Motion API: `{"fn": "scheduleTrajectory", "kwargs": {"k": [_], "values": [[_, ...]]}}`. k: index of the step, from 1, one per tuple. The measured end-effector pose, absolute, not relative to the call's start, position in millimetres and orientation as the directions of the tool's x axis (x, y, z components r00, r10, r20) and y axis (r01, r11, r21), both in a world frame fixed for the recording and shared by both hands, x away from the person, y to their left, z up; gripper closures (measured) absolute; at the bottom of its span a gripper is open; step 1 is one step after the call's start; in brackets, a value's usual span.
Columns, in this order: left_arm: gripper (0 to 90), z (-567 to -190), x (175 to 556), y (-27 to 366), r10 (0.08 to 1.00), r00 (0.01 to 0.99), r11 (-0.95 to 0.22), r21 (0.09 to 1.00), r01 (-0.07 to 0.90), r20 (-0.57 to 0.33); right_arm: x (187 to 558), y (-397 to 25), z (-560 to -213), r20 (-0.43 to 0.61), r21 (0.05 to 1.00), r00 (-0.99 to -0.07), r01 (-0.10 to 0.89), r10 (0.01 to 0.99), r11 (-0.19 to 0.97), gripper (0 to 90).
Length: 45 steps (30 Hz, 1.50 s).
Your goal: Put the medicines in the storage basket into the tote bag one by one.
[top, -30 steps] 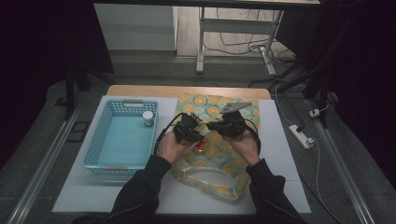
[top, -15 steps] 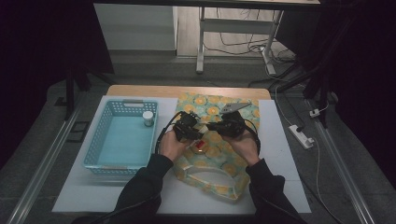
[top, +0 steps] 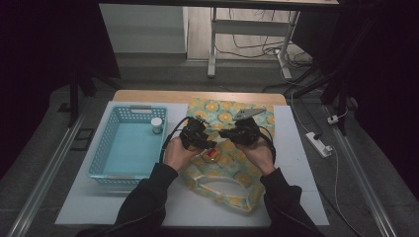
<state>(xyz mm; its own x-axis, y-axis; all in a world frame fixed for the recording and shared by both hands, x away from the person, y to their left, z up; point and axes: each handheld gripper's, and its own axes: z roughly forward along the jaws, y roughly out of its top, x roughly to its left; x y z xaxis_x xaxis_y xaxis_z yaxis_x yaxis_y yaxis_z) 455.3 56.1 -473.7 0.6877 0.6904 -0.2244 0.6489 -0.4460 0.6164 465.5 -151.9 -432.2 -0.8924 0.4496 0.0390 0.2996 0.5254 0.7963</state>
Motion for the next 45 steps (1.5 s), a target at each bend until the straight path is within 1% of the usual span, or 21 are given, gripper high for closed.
{"fn": "scheduleTrajectory", "kwargs": {"k": [7,8,17,23,26,30,36,45], "values": [[32.3,-465,448,65,0.657,0.709,-0.446,0.625,0.640,-0.256,465,-152,-432,0.041,0.797,-0.892,0.300,0.449,0.524,89.6],[30.5,-463,447,66,0.659,0.710,-0.451,0.624,0.638,-0.249,466,-152,-432,0.040,0.797,-0.893,0.299,0.449,0.524,89.7],[19.9,-452,442,85,0.685,0.695,-0.448,0.627,0.637,-0.218,465,-152,-432,0.039,0.794,-0.893,0.300,0.448,0.528,89.6],[11.6,-450,440,103,0.692,0.684,-0.414,0.650,0.637,-0.230,465,-152,-432,0.038,0.798,-0.894,0.296,0.446,0.525,89.6],[9.6,-449,439,110,0.690,0.684,-0.413,0.649,0.640,-0.235,465,-153,-432,0.038,0.798,-0.894,0.295,0.446,0.525,89.6],[4.8,-446,436,121,0.694,0.686,-0.419,0.654,0.630,-0.217,465,-151,-432,0.036,0.797,-0.895,0.294,0.444,0.527,89.6],[0.8,-444,433,137,0.714,0.677,-0.422,0.661,0.620,-0.180,464,-150,-433,0.034,0.796,-0.896,0.292,0.443,0.530,89.6],[0.0,-444,432,163,0.742,0.647,-0.385,0.679,0.625,-0.176,463,-149,-434,0.035,0.795,-0.897,0.292,0.440,0.532,89.6]]}}
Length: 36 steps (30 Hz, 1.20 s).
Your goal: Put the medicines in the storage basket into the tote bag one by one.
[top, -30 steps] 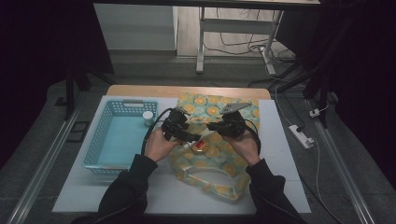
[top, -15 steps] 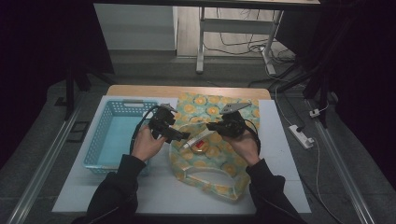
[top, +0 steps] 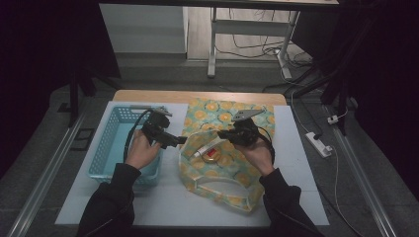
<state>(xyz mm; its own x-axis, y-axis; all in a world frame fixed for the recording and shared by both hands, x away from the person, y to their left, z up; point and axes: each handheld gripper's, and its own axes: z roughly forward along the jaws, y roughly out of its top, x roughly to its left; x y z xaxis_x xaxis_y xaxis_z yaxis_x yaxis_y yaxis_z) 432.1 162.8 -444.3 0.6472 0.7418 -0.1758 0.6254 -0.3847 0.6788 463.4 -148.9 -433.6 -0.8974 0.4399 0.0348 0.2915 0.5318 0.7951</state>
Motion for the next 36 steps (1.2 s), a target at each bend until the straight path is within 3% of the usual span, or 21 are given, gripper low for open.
{"fn": "scheduleTrajectory", "kwargs": {"k": [16,31,36], "values": [[0.0,-454,445,213,0.822,0.549,-0.308,0.696,0.648,-0.147,464,-150,-434,0.037,0.795,-0.897,0.293,0.440,0.532,89.6],[0.0,-467,463,241,0.892,0.435,-0.263,0.637,0.725,-0.126,465,-150,-436,0.039,0.791,-0.898,0.295,0.438,0.536,89.6],[0.0,-473,472,244,0.890,0.441,-0.277,0.626,0.729,-0.118,465,-149,-436,0.040,0.790,-0.898,0.296,0.437,0.536,89.6]]}}
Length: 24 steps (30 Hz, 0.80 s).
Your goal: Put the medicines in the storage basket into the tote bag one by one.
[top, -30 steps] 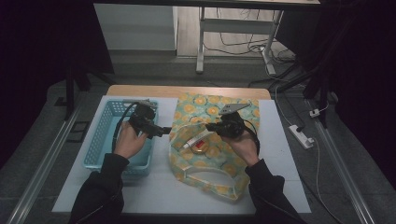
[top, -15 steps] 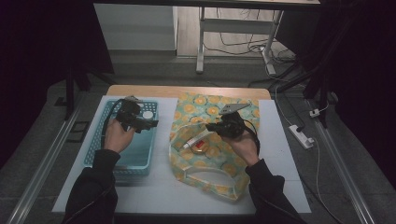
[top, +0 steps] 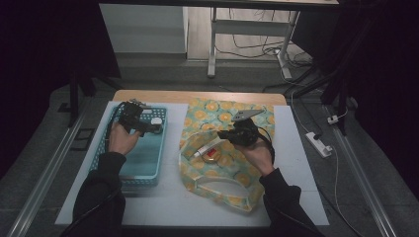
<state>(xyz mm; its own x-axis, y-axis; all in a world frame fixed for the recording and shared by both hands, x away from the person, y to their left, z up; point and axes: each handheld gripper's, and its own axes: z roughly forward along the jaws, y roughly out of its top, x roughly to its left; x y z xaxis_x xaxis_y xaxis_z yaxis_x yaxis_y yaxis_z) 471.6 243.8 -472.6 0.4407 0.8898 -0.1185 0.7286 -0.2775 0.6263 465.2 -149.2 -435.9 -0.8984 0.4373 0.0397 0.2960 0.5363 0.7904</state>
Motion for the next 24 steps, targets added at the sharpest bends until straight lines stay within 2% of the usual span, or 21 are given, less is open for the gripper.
{"fn": "scheduleTrajectory", "kwargs": {"k": [14,17,24], "values": [[0.0,-483,497,234,0.900,0.429,-0.299,0.597,0.744,-0.084,465,-149,-435,0.038,0.792,-0.899,0.293,0.436,0.536,89.6],[1.1,-485,500,236,0.905,0.413,-0.278,0.591,0.757,-0.103,464,-149,-435,0.039,0.791,-0.900,0.293,0.435,0.537,89.6],[5.9,-492,506,232,0.909,0.410,-0.302,0.557,0.774,-0.077,465,-149,-436,0.039,0.791,-0.900,0.293,0.433,0.537,89.6]]}}
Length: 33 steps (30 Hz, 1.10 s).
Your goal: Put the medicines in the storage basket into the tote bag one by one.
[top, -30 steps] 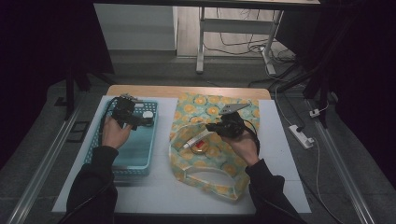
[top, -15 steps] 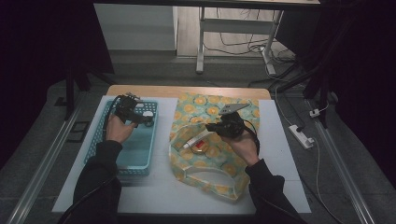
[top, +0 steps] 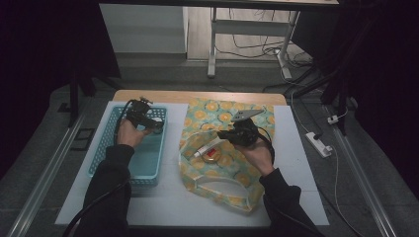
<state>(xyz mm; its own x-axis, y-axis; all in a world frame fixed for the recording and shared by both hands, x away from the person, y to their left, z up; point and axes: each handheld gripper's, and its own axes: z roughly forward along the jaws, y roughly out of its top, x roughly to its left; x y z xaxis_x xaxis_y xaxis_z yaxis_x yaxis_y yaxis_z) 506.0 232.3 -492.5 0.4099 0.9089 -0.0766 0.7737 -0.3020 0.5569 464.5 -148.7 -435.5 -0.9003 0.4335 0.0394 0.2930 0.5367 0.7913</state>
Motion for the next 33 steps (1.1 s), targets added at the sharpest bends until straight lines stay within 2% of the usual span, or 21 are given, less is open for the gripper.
{"fn": "scheduleTrajectory", "kwargs": {"k": [6,8,13,23,33], "values": [[20.7,-496,509,228,0.905,0.422,-0.323,0.546,0.773,-0.062,464,-149,-435,0.039,0.791,-0.900,0.293,0.434,0.537,89.6],[32.4,-497,510,227,0.895,0.438,-0.330,0.540,0.775,-0.082,464,-149,-435,0.039,0.792,-0.900,0.293,0.434,0.536,89.6],[48.1,-498,511,225,0.892,0.440,-0.325,0.526,0.786,-0.105,464,-150,-434,0.036,0.793,-0.900,0.290,0.433,0.536,89.6],[50.1,-495,509,226,0.908,0.409,-0.312,0.500,0.808,-0.095,464,-149,-434,0.035,0.792,-0.901,0.288,0.432,0.538,89.6],[50.2,-481,502,227,0.907,0.410,-0.306,0.518,0.799,-0.096,464,-150,-434,0.039,0.793,-0.901,0.291,0.433,0.535,89.6]]}}
